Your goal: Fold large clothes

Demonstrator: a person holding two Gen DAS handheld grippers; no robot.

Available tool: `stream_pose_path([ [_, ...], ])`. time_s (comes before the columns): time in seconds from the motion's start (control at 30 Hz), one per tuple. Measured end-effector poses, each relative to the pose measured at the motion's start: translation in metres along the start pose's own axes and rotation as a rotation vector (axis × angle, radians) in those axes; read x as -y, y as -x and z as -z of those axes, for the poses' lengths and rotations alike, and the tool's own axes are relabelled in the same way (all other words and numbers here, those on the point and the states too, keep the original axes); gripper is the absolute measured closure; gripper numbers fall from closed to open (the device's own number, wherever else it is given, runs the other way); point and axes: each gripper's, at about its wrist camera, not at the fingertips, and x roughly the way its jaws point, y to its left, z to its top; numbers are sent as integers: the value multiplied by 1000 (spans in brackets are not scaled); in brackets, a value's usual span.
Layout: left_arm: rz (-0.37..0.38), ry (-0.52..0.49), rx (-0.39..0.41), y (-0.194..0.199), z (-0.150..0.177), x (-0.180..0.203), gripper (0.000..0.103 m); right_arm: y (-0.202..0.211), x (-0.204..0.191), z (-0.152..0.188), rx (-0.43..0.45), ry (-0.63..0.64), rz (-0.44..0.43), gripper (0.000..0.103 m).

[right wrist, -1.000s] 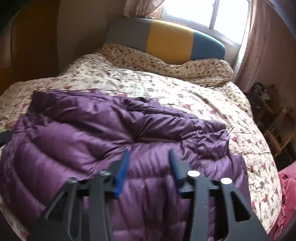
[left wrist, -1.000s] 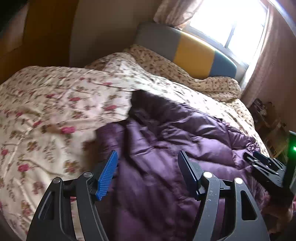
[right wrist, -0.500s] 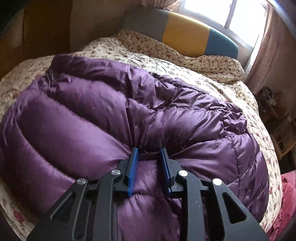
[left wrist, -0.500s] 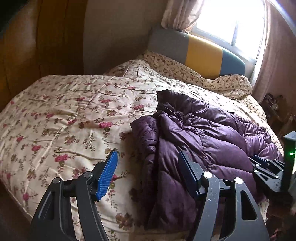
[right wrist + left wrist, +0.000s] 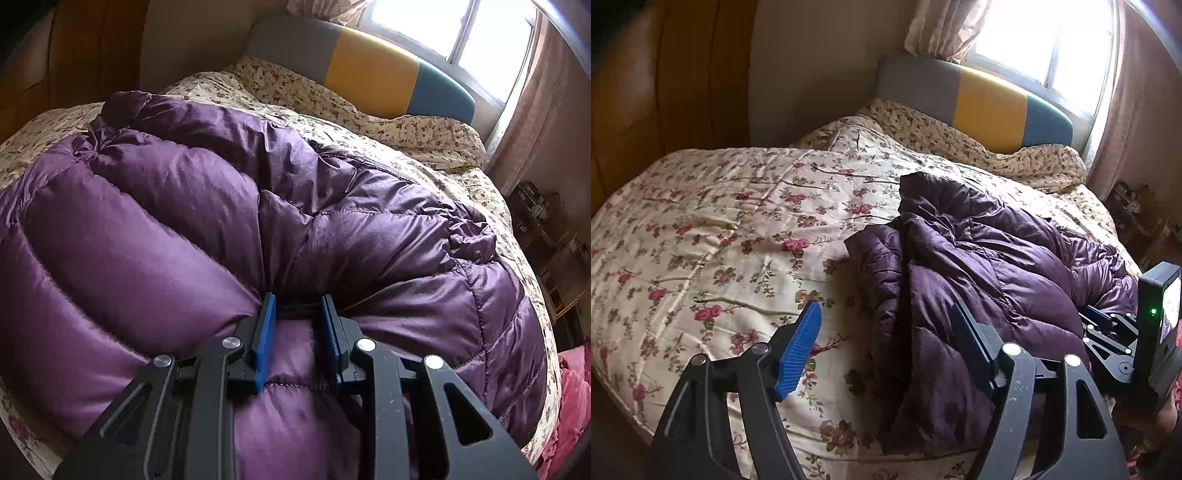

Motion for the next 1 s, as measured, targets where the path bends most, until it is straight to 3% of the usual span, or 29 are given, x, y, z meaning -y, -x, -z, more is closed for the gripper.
stream_pose_path([
  [0.1,32,16,-19,-8,0,-5,31,0,0,0,0,-2,-1,79],
  [0.17,95,56,-45,-15,-1,-12,22,-1,-1,1,0,-1,-3,79],
  [0.23,228,184,-92,-28,-2,-30,21,-1,-2,1,1,1,-6,79],
  [0.4,421,473,-179,-65,-2,-69,21,-3,-1,0,3,5,-17,79],
  [0.47,507,530,-211,-79,-1,-73,21,-4,0,0,6,4,-22,79],
  [0.57,574,538,-222,-88,-2,-68,22,-6,3,1,10,2,-32,79],
  [0.77,626,525,-260,-96,2,-53,52,-7,7,2,13,3,-50,79],
  [0.9,670,520,-242,-87,2,-46,82,-8,7,1,12,4,-55,79],
  [1.0,686,506,-197,-69,-5,-42,87,-7,6,2,11,9,-52,79],
])
